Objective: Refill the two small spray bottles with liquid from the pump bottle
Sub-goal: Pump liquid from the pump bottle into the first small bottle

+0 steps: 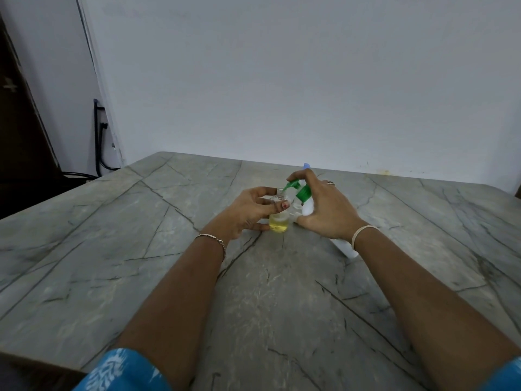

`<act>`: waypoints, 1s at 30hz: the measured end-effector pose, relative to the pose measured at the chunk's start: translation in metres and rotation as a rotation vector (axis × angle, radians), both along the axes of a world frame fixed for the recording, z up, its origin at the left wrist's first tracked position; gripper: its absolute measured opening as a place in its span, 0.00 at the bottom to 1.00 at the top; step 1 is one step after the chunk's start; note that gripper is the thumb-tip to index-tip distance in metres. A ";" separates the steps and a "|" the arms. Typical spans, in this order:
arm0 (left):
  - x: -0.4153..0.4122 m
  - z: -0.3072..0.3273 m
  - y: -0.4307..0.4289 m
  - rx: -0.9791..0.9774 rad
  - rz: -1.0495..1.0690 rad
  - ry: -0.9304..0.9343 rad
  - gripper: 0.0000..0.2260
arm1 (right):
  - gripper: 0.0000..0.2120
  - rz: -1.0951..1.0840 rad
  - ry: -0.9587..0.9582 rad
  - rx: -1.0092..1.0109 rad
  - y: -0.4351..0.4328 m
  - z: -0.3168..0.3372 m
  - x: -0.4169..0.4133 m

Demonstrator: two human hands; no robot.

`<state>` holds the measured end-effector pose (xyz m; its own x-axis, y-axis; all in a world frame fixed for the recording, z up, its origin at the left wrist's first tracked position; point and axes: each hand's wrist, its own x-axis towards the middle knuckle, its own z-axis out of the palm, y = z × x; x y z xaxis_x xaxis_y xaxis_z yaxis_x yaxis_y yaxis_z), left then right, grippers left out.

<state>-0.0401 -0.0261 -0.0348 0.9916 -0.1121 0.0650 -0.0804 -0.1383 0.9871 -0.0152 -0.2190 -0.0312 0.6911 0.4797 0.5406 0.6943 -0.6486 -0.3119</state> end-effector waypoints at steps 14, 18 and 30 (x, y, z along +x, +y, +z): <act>0.001 -0.001 0.000 -0.035 -0.009 0.005 0.13 | 0.33 -0.003 0.018 0.002 -0.001 -0.001 0.000; 0.002 -0.001 0.000 -0.035 -0.014 0.004 0.15 | 0.34 -0.014 0.014 0.010 -0.001 -0.001 0.001; 0.003 -0.003 0.001 -0.035 -0.007 0.003 0.15 | 0.34 -0.020 0.011 -0.002 0.000 -0.002 0.000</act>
<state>-0.0366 -0.0250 -0.0380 0.9909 -0.1172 0.0661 -0.0783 -0.1032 0.9916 -0.0149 -0.2189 -0.0328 0.7068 0.4667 0.5316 0.6773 -0.6635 -0.3180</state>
